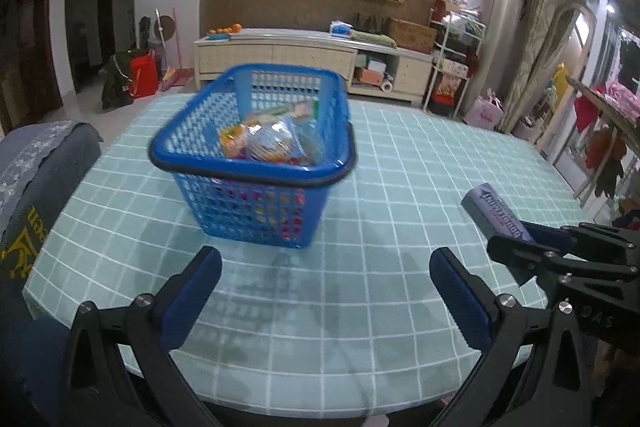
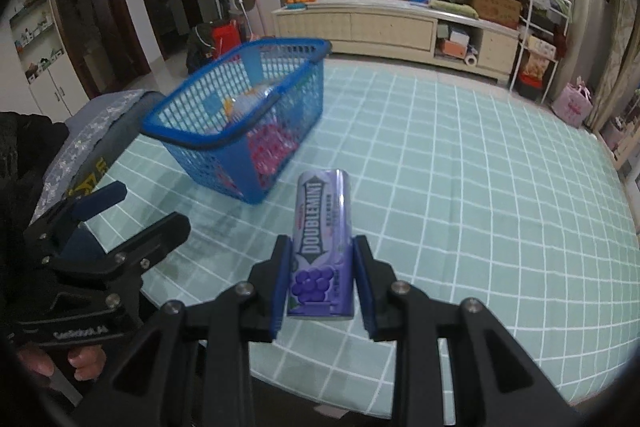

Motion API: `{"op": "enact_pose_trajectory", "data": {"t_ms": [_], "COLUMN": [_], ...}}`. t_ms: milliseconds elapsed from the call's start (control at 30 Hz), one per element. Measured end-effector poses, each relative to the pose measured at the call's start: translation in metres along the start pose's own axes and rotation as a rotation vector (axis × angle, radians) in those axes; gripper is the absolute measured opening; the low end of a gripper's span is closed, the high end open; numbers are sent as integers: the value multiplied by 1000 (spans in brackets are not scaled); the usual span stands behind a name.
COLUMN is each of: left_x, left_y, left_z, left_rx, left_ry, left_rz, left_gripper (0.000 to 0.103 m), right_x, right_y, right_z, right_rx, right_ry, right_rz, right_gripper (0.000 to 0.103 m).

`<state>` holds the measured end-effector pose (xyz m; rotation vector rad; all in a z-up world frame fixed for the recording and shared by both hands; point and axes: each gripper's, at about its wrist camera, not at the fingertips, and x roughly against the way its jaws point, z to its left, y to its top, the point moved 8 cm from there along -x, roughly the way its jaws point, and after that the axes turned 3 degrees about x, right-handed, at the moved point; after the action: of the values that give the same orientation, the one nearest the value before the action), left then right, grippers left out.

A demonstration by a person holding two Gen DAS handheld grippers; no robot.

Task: Organize snacks
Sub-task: 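Lift the gum pack with the right gripper and carry it over the basket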

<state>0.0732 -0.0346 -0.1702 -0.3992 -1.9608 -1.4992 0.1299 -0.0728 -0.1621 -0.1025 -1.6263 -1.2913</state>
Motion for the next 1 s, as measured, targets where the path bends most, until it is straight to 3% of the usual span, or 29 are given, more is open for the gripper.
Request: {"op": "enact_pose_trajectory", "data": {"t_ms": [433,667,800,1000], "left_x": [18,5,-7,-32], "left_y": [61,105,126,144], "left_z": [38,73,93,108], "left_rx": [-25,-102,-112,-102], "left_ry": [27,67,83,68], "left_rz": [-99,-79,-62,-28], "left_gripper": [103,103,103,103], "right_x": [11,-4,-20,-67], "right_y": [67,109,129,142], "right_z": [29,55,68,75], "right_rx": [80,139,158,152], "right_ry": [17,27,28,1], "right_rz": [-81,-92,-75,26], "right_gripper": [35,35,35,35]}}
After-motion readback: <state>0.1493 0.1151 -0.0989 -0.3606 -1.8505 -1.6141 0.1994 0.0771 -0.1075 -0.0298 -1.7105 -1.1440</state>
